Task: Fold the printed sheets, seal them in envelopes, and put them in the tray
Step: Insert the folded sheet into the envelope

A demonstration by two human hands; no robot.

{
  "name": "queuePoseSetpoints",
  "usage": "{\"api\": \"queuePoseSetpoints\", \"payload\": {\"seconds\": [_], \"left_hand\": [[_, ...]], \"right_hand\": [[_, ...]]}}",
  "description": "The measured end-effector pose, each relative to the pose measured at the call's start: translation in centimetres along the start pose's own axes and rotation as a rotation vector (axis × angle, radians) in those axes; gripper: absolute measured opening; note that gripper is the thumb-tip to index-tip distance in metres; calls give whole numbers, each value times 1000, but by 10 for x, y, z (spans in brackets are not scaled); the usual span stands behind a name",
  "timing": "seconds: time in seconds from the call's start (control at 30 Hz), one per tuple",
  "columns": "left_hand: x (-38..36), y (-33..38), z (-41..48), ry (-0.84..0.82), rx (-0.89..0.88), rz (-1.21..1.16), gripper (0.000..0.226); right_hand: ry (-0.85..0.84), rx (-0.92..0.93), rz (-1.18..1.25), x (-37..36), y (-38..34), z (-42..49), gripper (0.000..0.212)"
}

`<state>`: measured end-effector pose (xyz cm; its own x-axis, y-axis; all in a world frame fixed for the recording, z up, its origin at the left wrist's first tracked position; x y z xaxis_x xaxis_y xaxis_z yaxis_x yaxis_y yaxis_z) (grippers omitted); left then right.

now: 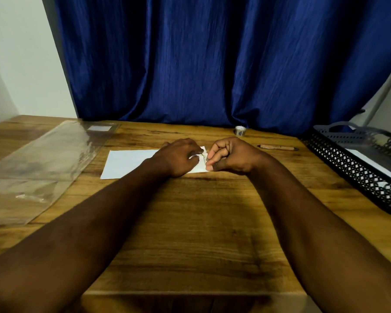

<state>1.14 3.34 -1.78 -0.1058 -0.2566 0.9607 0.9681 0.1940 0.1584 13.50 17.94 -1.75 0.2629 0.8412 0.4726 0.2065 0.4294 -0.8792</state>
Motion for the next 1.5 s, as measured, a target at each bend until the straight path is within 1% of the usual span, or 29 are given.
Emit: {"api": "queuePoseSetpoints", "payload": {"seconds": [0.13,0.23,0.3,0.37,0.5,0.57,0.6,0.7,0.8,0.9,0.97,1.07,1.17,1.23,1.27,1.33,1.4,1.5], "left_hand": [[-2,2,5,13,13,26,45],[-3,2,6,6,8,41,48],[-4,-1,6,8,-3,40,48],[-4,-5,6,33,-18,19,46],[-7,-9,6,50,-15,-8,42],[-8,-9,5,44,-8,-17,41],[-8,-9,5,38,-7,-23,41],[-7,-9,4,22,-1,-41,39],[-6,-8,3,47,-6,-55,33],[-4,-7,2,61,6,-69,26],[-3,-7,0,63,16,-81,27],[-2,-6,-1,64,38,-88,36],[0,-8,-2,90,115,-68,57],[2,-15,-4,94,189,-53,66],[3,-18,-4,98,200,-38,66],[5,-23,-4,115,179,-22,59],[5,-24,-4,116,159,1,50],[1,-24,-4,86,177,15,48]], "right_hand": [[-77,-42,-24,1,-1,-3,31],[-77,-58,-41,1,-3,-5,33],[-45,-72,-97,2,-5,-8,30],[45,-68,-130,-3,-7,-9,26],[393,48,-108,-12,1,4,11],[513,20,-191,-8,6,15,11],[537,-23,-224,-6,7,20,12],[544,-121,-336,-3,8,28,17],[534,-97,-454,-7,3,29,17],[492,-70,-497,-10,1,28,21],[449,-52,-445,-10,3,29,18],[392,-79,-303,-10,7,30,16],[385,-104,-234,-10,8,30,25],[402,-96,-230,-11,5,26,36],[406,-100,-227,-10,4,24,41],[403,-117,-220,-9,4,23,47],[385,-129,-231,-10,5,25,47],[392,-144,-281,-10,7,29,46]]}}
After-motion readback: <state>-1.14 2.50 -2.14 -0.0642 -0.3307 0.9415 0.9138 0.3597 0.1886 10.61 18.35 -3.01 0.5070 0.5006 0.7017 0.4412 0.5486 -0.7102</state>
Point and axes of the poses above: each hand's wrist, its own z-axis towards the middle knuckle, its own x-axis out of the back of the hand, y = z × x, the point moved 4 cm from there along z, towards the middle knuckle, and after that the axes turned 8 degrees about -x, right-handed, at the moved point
